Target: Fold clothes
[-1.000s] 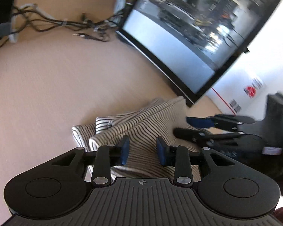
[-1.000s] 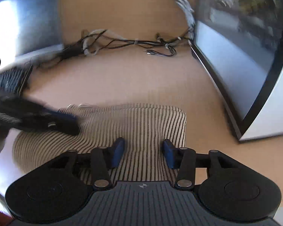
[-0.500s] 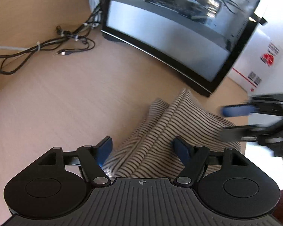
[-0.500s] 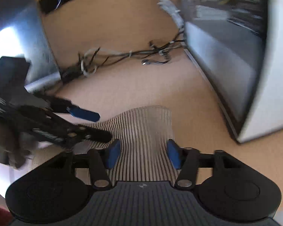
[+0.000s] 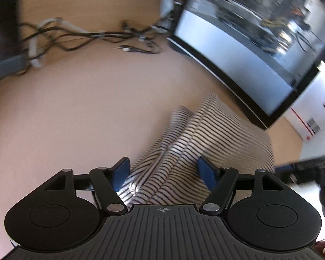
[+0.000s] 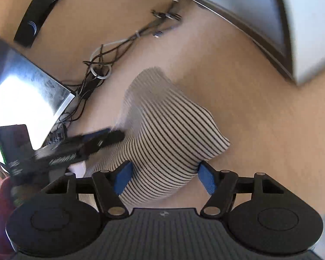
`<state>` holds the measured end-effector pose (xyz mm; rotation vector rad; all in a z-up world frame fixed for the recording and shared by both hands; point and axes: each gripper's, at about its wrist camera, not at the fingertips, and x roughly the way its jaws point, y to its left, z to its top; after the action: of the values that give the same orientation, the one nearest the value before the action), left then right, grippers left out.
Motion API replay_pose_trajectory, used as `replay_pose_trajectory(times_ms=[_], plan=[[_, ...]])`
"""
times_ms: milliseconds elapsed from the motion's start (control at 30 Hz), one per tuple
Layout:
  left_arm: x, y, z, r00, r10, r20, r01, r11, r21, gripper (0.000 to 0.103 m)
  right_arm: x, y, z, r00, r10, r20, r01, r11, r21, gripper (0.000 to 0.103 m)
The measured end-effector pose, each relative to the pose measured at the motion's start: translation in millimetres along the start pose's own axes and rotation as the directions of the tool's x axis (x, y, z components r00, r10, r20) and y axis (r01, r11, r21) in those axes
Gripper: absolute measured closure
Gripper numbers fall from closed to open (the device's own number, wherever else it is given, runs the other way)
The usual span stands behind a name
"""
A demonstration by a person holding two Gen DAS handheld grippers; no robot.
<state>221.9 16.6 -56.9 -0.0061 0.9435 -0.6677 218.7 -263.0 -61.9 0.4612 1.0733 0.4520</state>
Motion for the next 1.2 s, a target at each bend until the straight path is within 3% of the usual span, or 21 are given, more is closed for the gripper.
replay_pose_trajectory(times_ms=[267,500,667,767,867,967,1133,1200], plan=[[-32,3,-44,0.998,0.045,0.048,-0.036,0.985,-0.167,0.031,64,69,62,0.998,-0.051,0.022,0.055,0.948,-0.312,0.036],[-27,-2,-58,0.99,0.069,0.12,-0.032,0.957,-0.287,0.032,123,129,80,0.997,-0.067,0.032,0.073,0.815,-0.574,0.033],[-31,1,-69,0.98,0.092,0.179,-0.025,0.94,-0.341,0.032,117,141,90,0.994,-0.107,-0.003,0.084,0.797,-0.599,0.033],[-31,-4,-75,0.97,0.12,0.209,-0.039,0.934,-0.356,0.032,87,143,81,0.993,-0.121,-0.005,0.094,0.796,-0.598,0.032],[-30,-7,-83,0.961,0.132,0.242,-0.032,0.925,-0.378,0.031,86,135,72,0.985,-0.17,-0.025,0.122,0.797,-0.592,0.031],[-33,-5,-86,0.959,0.148,0.242,-0.04,0.916,-0.399,0.031,105,137,71,0.984,-0.159,-0.074,0.083,0.794,-0.602,0.032],[-33,10,-86,0.96,0.169,0.221,-0.054,0.893,-0.446,0.029,132,155,71,0.994,-0.099,-0.044,0.042,0.726,-0.687,0.031],[-37,16,-83,0.961,0.175,0.213,-0.061,0.888,-0.456,0.03,137,157,71,0.997,-0.07,-0.033,0.027,0.716,-0.698,0.03]])
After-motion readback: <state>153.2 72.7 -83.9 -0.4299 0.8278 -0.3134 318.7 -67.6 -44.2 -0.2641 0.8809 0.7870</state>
